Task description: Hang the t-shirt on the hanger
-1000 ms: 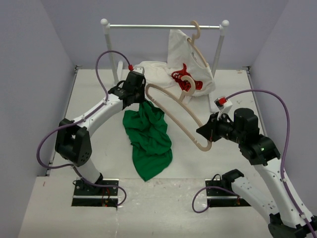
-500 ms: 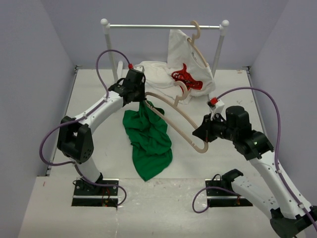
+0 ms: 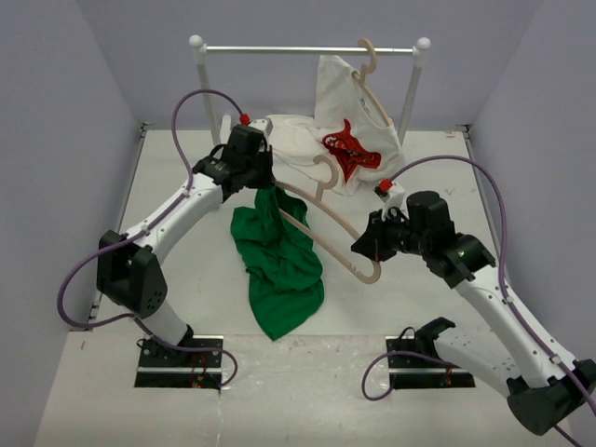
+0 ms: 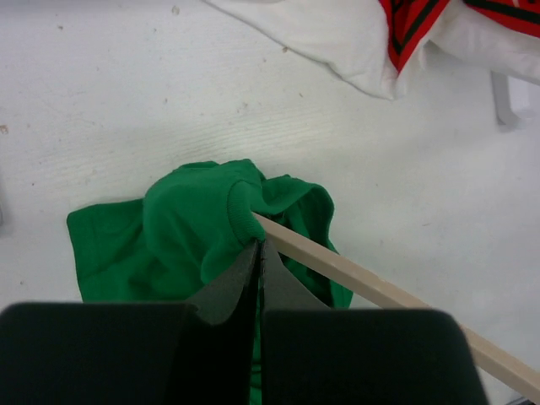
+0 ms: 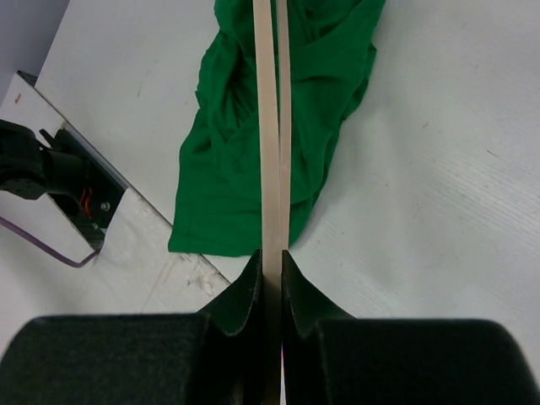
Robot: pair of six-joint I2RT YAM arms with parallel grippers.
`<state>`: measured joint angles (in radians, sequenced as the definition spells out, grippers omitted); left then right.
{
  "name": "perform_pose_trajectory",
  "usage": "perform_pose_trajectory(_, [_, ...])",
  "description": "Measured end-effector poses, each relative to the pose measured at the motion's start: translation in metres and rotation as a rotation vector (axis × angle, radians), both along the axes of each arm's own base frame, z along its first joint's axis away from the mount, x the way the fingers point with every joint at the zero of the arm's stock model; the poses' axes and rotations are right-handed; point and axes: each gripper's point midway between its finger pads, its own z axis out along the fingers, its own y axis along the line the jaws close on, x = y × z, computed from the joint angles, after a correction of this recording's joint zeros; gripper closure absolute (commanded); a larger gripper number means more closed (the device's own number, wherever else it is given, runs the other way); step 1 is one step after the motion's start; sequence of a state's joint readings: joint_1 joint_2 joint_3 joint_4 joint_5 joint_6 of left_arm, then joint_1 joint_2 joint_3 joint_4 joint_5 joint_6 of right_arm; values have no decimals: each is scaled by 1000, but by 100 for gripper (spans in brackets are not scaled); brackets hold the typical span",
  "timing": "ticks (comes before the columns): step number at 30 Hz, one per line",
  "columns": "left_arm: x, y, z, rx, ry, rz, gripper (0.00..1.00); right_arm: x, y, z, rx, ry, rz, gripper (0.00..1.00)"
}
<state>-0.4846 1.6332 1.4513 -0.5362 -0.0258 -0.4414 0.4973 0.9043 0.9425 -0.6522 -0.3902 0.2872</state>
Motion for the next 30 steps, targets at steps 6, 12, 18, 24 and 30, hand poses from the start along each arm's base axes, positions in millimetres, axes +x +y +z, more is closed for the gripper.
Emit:
perform_pose_trajectory(6, [-23, -11, 41, -53, -53, -140, 100, 19, 25, 14, 97, -67, 46, 100])
perform_pose_trajectory(12, [-47, -26, 98, -52, -160, -276, 100, 38, 34, 26, 208, -191, 1, 100])
perform_pose_trajectory(18, [-64, -27, 148, -37, -259, -325, 100, 34, 22, 45, 295, -305, -75, 100])
perform_pose_trajectory(24, [-66, -26, 166, 1, -292, -330, 100, 24, 29, 49, 331, -311, -7, 100])
perform_pose_trajectory(30, [-89, -63, 147, 40, -247, -456, 100, 24, 38, 46, 378, -283, 17, 100])
